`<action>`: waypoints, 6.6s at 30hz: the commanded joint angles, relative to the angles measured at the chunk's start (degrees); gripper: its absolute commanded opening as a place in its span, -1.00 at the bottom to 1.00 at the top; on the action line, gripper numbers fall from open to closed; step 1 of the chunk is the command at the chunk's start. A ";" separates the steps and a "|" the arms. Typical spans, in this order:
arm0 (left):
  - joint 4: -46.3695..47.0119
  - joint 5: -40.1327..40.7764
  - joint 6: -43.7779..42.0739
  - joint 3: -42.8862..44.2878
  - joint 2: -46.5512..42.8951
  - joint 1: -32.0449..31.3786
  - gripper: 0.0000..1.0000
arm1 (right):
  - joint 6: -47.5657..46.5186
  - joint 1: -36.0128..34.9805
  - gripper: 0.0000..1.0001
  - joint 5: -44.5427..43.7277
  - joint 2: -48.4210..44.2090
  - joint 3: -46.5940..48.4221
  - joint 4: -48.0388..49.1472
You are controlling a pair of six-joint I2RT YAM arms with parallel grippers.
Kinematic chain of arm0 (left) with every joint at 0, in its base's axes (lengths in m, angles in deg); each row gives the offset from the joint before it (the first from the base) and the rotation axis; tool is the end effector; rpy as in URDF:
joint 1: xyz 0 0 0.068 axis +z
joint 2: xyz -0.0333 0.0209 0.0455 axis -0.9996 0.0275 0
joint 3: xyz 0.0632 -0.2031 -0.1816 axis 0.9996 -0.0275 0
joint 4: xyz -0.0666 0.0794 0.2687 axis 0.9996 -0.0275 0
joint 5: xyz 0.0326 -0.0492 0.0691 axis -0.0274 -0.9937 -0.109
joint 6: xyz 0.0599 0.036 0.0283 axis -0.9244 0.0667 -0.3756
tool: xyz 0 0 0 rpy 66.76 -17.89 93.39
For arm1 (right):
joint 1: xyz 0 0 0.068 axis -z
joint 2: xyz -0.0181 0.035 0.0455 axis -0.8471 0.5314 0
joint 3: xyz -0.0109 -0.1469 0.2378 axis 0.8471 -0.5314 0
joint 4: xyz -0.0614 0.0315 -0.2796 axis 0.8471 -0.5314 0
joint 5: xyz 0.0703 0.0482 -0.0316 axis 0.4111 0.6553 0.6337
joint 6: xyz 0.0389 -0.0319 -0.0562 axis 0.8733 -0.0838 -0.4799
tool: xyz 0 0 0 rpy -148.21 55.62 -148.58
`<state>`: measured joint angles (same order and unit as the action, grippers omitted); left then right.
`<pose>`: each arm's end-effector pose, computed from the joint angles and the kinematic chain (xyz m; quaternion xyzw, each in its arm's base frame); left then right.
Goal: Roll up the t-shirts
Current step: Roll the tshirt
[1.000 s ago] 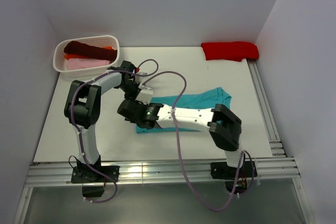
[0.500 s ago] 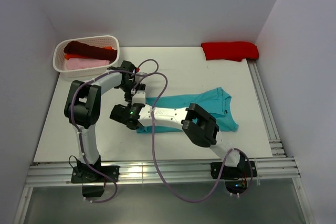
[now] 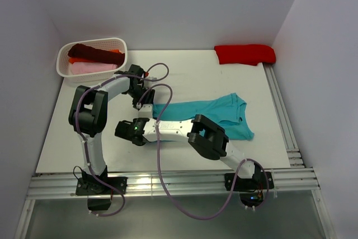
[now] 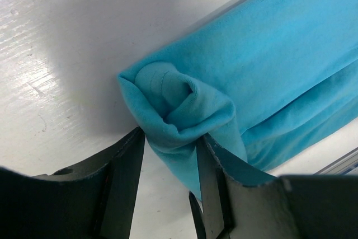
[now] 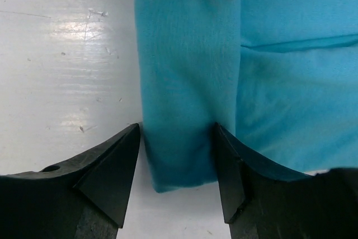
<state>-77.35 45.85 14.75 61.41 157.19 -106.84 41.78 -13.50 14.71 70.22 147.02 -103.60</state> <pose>0.3955 -0.1568 0.1253 0.1595 0.9624 -0.2062 0.0767 0.1950 0.4594 0.1250 -0.0122 0.9434 -0.0189 0.3310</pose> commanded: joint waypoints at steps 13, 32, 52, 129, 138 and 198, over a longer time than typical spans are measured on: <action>-2.74 -2.82 -4.78 7.37 0.27 0.22 0.14 | 0.82 0.73 -0.65 10.04 -12.02 -24.41 25.85; -9.43 -24.35 -14.81 2.38 -1.67 10.68 0.27 | 20.85 10.49 -0.76 28.86 -20.51 -70.16 104.95; 1.92 -17.88 -3.47 0.52 1.85 3.92 -0.07 | 26.57 11.89 -0.80 32.29 -14.17 -72.71 115.37; -5.11 7.98 -0.57 6.24 0.09 -7.34 -0.95 | -6.65 3.28 0.06 -6.99 5.78 9.73 0.84; -5.46 7.72 -0.57 6.50 0.44 -7.34 -0.95 | -4.72 2.49 -0.24 -6.91 7.10 9.46 -1.36; 3.32 4.02 0.58 0.52 -2.01 -3.03 -0.95 | 7.33 11.55 0.12 16.75 -24.88 -57.01 74.09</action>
<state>-74.23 42.83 16.61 60.29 157.36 -109.07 53.95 0.10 37.44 49.21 86.00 -10.88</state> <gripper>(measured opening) 0.106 0.547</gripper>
